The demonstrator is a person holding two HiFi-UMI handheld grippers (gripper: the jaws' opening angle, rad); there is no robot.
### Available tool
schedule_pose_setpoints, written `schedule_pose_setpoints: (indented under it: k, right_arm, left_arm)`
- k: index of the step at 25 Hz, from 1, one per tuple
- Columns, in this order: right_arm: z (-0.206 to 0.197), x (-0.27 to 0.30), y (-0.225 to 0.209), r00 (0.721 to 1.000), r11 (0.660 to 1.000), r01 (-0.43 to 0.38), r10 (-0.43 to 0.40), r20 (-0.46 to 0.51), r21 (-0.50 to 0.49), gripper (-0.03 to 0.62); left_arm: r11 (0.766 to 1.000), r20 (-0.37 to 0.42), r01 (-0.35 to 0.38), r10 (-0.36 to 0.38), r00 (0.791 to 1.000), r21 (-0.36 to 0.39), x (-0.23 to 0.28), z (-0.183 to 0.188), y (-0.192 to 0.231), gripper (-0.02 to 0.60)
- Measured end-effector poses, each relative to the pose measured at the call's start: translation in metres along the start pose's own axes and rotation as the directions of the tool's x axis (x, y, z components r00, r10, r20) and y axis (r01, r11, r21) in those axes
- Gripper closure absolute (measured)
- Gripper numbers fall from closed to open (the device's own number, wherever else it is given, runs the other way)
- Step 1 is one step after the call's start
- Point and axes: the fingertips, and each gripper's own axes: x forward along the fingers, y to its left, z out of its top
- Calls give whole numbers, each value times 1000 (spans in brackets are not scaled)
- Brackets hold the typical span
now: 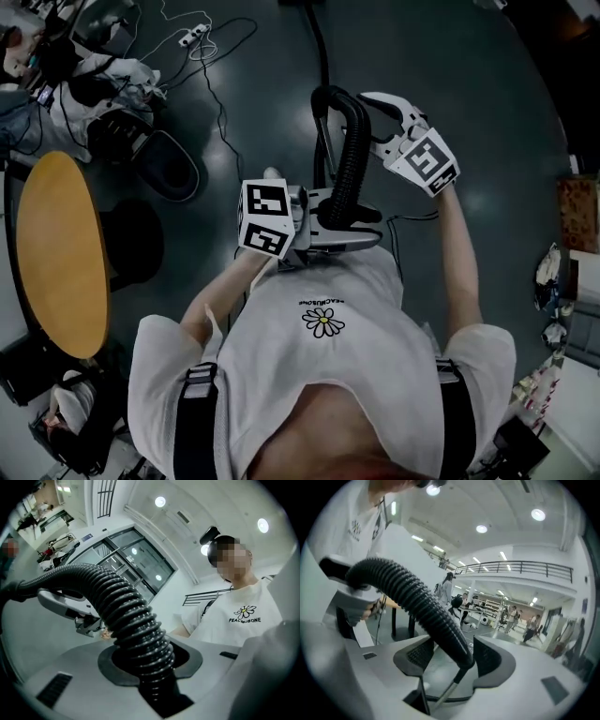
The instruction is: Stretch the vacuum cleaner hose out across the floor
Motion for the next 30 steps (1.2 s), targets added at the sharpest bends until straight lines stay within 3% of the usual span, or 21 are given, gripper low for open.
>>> schedule_pose_setpoints:
  k: [1,2,3,4,5,6,7,8,12,13,14,15,19,23,25,27,30]
  right_arm:
    - [-4,-11,-6,998,991,-17,9,59,133,346]
    - [-5,-25,-15,987,947,-55,4,160,316,347]
    - [-2,-41,-25,955,846,-141,-19,295,514,347]
    - [4,-58,-34,897,687,-288,-50,439,667,347]
    - [10,-71,-39,820,501,-461,-77,567,733,347]
    - [14,-79,-41,749,326,-599,-94,656,731,347]
    - [13,-79,-40,711,190,-673,-99,696,714,347]
    - [8,-73,-36,708,88,-695,-86,701,714,348]
    - [-21,-34,-13,765,-298,-616,-6,644,729,347]
    - [-27,-27,-10,769,-382,-590,2,639,711,347]
    - [-31,-23,-8,769,-443,-571,6,639,691,347]
    - [-35,-20,-8,768,-481,-560,3,640,675,347]
    - [-54,-5,7,775,-581,-537,-54,630,612,347]
    - [-56,26,15,736,-667,-569,-154,659,480,347]
    - [-54,30,3,699,-680,-626,-272,661,382,347]
    - [-52,36,-13,663,-671,-681,-393,638,294,347]
    - [-41,55,-34,604,-643,-734,-469,645,221,347]
  left_arm:
    - [1000,1,-7,7,1000,8,0,-1,-2,449]
    - [1000,-1,-12,12,1000,21,1,-1,-5,449]
    - [999,-5,-15,15,1000,35,1,-3,-8,449]
    - [999,-9,-17,17,1000,49,2,-4,-11,449]
    - [998,-14,-18,18,1000,62,3,-5,-13,449]
    - [997,-22,-17,19,1000,75,5,-7,-14,449]
    - [996,-34,-14,17,999,86,8,-7,-15,449]
    - [996,-49,-9,14,999,94,11,-8,-14,449]
    - [996,-136,24,-12,991,91,15,-11,-14,449]
    - [995,-160,31,-16,987,95,16,-13,-15,449]
    - [994,-181,34,-15,983,99,17,-13,-15,449]
    - [994,-195,34,-13,981,103,16,-14,-15,449]
    - [995,-202,31,-11,979,98,5,-12,-12,449]
    - [997,-211,38,-23,977,66,-5,-6,-1,449]
    - [998,-218,48,-36,975,52,-3,-4,1,449]
    - [997,-236,58,-46,971,42,-1,-4,2,449]
    - [998,-242,63,-55,969,22,-5,2,11,449]
